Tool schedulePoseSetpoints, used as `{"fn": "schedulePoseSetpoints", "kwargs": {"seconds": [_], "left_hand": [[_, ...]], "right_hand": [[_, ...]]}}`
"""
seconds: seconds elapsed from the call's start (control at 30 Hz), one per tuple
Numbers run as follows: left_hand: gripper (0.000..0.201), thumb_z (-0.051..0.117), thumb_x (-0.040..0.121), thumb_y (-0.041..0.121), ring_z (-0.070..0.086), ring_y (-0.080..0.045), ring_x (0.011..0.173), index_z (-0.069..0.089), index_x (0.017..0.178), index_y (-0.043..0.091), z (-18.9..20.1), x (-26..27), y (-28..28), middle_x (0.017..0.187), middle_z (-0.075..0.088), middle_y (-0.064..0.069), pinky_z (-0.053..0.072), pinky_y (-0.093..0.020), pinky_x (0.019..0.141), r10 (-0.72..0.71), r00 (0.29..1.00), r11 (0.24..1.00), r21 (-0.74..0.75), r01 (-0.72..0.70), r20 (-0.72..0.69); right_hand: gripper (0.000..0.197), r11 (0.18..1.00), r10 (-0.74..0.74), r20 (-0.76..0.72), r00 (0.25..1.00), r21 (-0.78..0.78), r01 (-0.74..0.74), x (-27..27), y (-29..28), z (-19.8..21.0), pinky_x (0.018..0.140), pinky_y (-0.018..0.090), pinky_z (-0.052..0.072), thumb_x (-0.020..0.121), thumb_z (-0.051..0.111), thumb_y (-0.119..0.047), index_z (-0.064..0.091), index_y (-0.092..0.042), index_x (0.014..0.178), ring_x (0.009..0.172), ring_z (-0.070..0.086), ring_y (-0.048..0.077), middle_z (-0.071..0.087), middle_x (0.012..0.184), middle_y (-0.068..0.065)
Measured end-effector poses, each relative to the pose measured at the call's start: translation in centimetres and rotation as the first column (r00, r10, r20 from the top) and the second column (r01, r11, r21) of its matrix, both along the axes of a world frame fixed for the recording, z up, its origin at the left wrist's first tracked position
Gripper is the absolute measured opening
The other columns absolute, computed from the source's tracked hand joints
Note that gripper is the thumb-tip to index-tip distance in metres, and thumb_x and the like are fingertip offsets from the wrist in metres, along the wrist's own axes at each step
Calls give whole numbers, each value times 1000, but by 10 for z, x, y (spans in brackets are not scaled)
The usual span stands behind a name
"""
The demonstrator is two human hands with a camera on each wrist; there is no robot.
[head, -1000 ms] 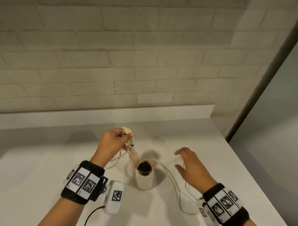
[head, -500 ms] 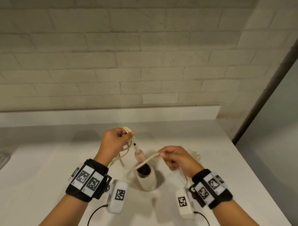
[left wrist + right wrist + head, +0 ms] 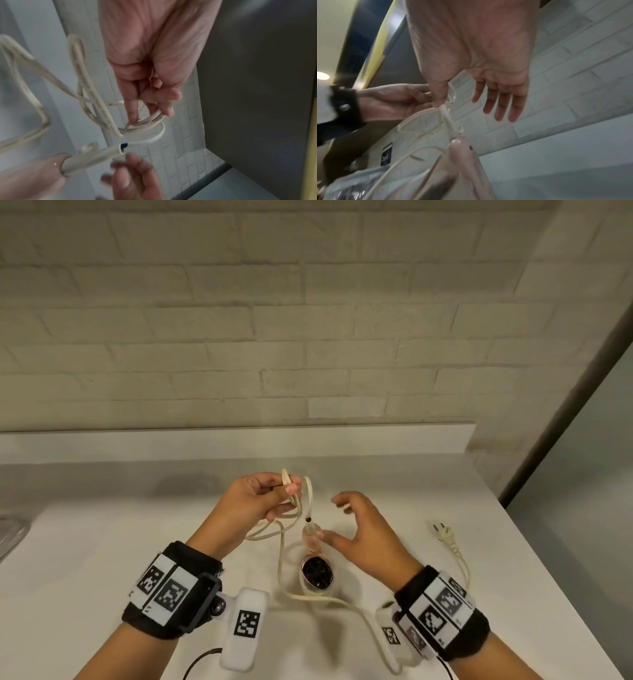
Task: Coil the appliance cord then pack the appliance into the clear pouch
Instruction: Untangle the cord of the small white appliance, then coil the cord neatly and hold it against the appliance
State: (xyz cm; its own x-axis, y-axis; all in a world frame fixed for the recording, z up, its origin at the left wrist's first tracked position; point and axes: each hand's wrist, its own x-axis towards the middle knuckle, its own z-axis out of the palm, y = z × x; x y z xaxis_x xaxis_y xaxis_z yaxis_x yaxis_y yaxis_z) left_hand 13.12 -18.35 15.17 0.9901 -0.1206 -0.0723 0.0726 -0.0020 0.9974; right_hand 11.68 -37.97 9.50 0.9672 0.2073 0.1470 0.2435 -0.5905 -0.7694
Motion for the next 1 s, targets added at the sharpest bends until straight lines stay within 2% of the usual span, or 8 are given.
{"fn": "schedulePoseSetpoints", "kwargs": {"seconds": [0.17,0.37,0.47,0.57,0.67,0.77,0.87,1.0], "left_hand": [[16,63,82,12,52,-9,49,72,91,21,0,-8,-1,75,72,3,52,-15,61,-38,996,997,63,33,81],[16,78,68,28,54,-3,56,63,67,24,-42,-27,16,69,63,8,40,-10,55,140,936,868,414,-273,324],[38,71,68,49,46,-5,45,57,53,17,-73,-47,5,48,53,7,36,-18,50,26,983,826,550,-125,184],[59,44,74,72,62,-13,58,60,56,18,-106,-50,-3,58,63,2,48,-29,64,-61,994,507,855,106,-87],[58,36,78,71,62,-21,71,59,71,18,-133,-36,-6,74,64,0,44,-31,68,-27,976,440,873,208,-218],[40,53,83,53,60,-16,80,53,104,18,-151,-19,-11,91,62,1,42,-26,68,-6,977,685,711,159,-212],[36,62,86,22,63,-9,58,52,112,0,-156,-5,-18,75,66,-2,47,-20,54,-16,930,967,232,108,-367],[22,41,90,0,39,-3,35,58,103,6,-152,8,12,51,55,6,32,-12,35,-28,892,923,-354,-150,-452]], "right_hand": [[10,968,207,-150,967,171,-181,21,26,7,86,22,43,88,57,-16,62,-15,96,100,61,18,67,104,3],[23,962,56,-168,984,274,-8,27,17,4,81,36,47,89,43,-8,51,-24,76,81,60,22,63,80,0],[21,948,47,-187,981,319,16,30,14,8,80,30,47,85,46,-2,53,-19,75,82,62,22,64,77,1],[17,867,62,-276,959,492,85,32,14,18,73,24,46,87,48,-1,54,-14,78,75,60,22,58,61,2],[12,702,238,-330,914,708,73,29,12,29,78,30,47,94,46,-11,57,-10,93,53,56,19,37,44,-2],[23,718,301,-346,889,696,28,24,12,35,59,25,45,97,41,-20,56,-7,109,35,31,9,29,39,-9],[27,753,272,-340,900,658,21,21,11,39,47,23,30,98,38,-22,54,-4,113,33,22,6,30,39,-11],[24,750,188,-308,933,658,66,23,-10,46,41,20,26,98,38,-22,55,-7,107,35,21,7,29,39,-10]]}}
